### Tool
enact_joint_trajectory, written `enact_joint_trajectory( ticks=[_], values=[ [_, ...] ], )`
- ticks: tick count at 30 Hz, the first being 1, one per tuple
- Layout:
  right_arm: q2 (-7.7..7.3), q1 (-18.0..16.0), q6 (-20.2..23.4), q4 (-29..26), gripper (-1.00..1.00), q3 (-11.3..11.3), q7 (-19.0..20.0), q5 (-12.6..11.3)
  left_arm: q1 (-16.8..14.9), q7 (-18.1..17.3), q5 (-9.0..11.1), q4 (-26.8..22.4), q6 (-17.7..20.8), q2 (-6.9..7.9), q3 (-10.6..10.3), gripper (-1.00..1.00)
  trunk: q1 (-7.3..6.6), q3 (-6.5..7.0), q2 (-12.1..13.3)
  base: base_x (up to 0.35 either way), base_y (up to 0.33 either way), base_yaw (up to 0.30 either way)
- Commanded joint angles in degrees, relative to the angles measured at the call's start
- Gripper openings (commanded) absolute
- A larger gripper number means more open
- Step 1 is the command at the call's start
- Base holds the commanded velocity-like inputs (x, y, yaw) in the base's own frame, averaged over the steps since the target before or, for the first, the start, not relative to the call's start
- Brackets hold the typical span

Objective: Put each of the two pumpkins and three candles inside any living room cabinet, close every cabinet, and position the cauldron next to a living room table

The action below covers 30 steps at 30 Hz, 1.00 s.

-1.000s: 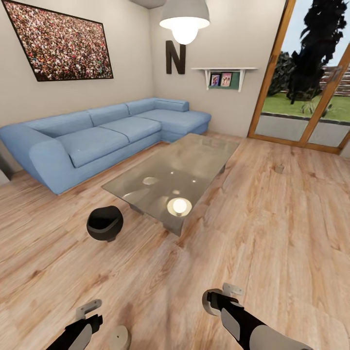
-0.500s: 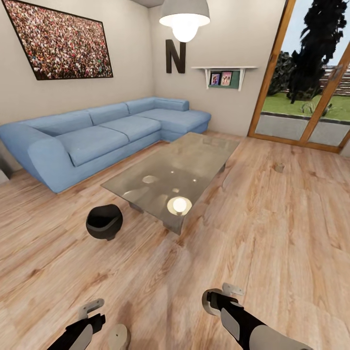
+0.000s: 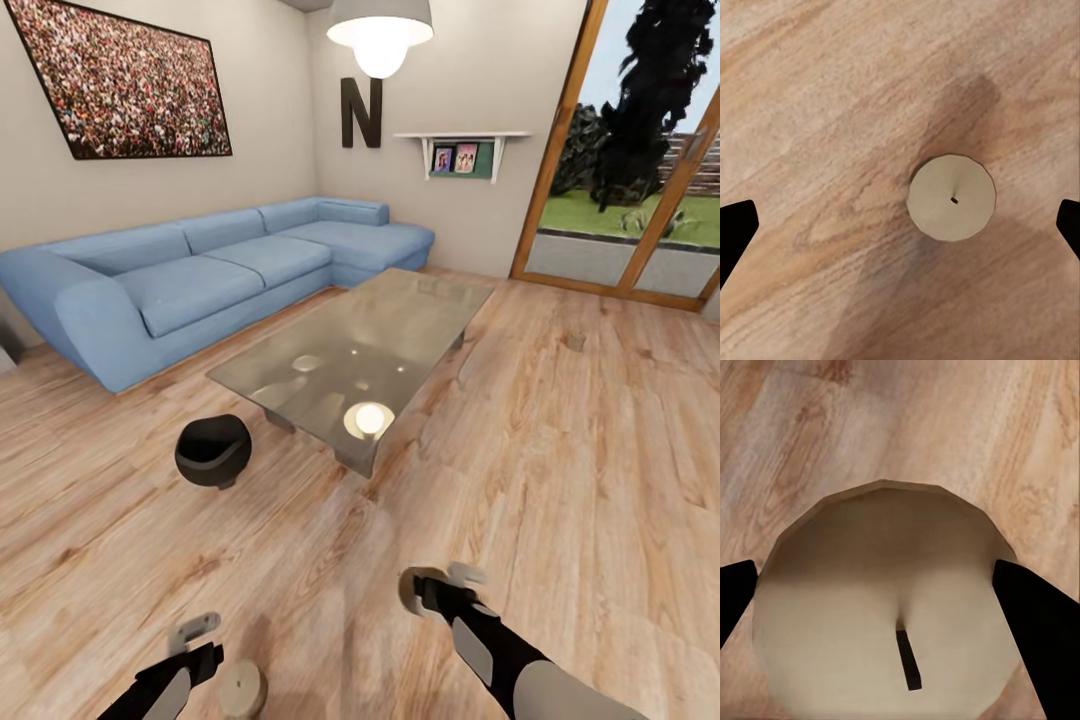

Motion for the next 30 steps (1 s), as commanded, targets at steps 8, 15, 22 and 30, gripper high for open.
enact_joint_trajectory(
  ticks=[8, 15, 22, 30],
  values=[
    [-1.46, 0.0, 0.5, 0.4, -1.0, 0.3, 27.9, -0.9, 0.0, 0.5, 0.5, 0.7, -1.5, 0.04, -2.0, 1.0, 1.76, -1.49, -3.2, 0.0, 0.0, 0.0],
    [-8.62, 0.0, 1.7, 0.6, -1.0, 0.2, 49.5, -1.6, 0.0, 0.4, 0.5, 0.8, -1.6, 0.04, -2.2, 1.0, 3.29, -2.75, -6.1, 0.0, 0.0, 0.0],
    [-9.32, 0.0, 1.5, 0.6, -1.0, 0.2, 54.3, -1.5, 0.0, 0.2, 0.5, 0.8, -1.7, -0.02, -2.3, 1.0, 4.83, -4.0, -8.9, 0.0, 0.0, 0.0],
    [-9.36, 0.0, 1.6, -0.1, -1.0, 0.3, 60.4, -0.8, 0.0, 0.2, 0.6, 1.5, -4.9, -1.53, -7.8, 1.0, 6.59, -5.44, -12.1, 0.0, 0.0, 0.0]
  ],
)
